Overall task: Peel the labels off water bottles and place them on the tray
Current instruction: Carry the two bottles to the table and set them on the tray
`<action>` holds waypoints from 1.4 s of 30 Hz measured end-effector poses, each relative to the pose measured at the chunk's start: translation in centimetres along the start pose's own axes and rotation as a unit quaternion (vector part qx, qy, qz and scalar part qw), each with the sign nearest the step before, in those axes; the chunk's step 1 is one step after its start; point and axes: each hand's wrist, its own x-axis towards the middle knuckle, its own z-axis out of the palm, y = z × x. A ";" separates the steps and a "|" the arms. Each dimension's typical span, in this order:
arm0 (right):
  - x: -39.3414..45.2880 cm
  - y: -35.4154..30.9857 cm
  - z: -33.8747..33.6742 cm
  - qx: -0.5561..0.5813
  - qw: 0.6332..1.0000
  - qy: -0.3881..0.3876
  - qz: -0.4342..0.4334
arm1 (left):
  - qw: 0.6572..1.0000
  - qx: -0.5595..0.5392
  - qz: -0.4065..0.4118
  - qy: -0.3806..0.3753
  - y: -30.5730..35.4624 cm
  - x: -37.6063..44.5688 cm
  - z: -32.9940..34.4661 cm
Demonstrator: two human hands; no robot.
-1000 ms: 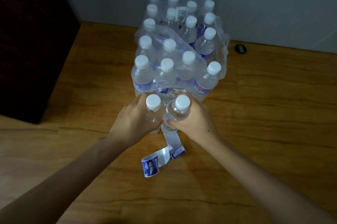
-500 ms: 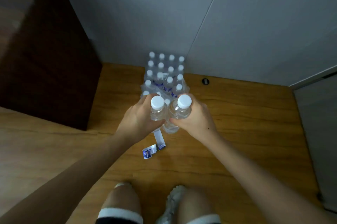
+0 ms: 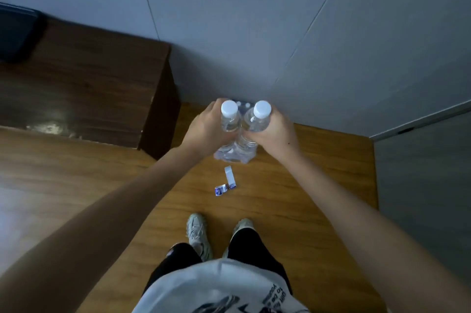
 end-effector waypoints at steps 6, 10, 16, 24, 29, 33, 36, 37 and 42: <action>2.6 -4.7 2.5 -0.022 0.991 -0.068 -0.109 | 0.992 -0.025 -0.086 0.093 -1.8 -2.6 -4.3; 3.5 -10.0 6.2 -0.003 0.957 -0.164 -0.239 | 0.960 -0.028 -0.176 0.215 -4.2 -6.7 -7.4; 0.9 -17.5 13.3 0.026 0.878 -0.344 -0.330 | 0.891 0.036 -0.285 0.353 -6.7 -15.9 -11.5; -7.1 -24.8 22.5 0.006 0.781 -0.458 -0.425 | 0.784 0.015 -0.421 0.457 -10.0 -27.4 -14.3; -10.1 -29.0 27.6 -0.001 0.760 -0.478 -0.441 | 0.766 0.017 -0.427 0.481 -13.4 -31.5 -17.2; -11.3 -33.0 31.4 -0.015 0.760 -0.476 -0.443 | 0.766 0.007 -0.416 0.490 -16.7 -33.7 -21.2; -11.6 -36.3 34.1 -0.008 0.770 -0.470 -0.432 | 0.770 0.010 -0.414 0.485 -19.4 -34.5 -24.7; -11.6 -37.4 35.0 -0.006 0.772 -0.470 -0.429 | 0.769 0.010 -0.418 0.483 -20.5 -34.7 -25.9; -10.3 -43.2 41.0 0.000 0.777 -0.469 -0.421 | 0.766 0.009 -0.430 0.478 -26.2 -34.7 -32.4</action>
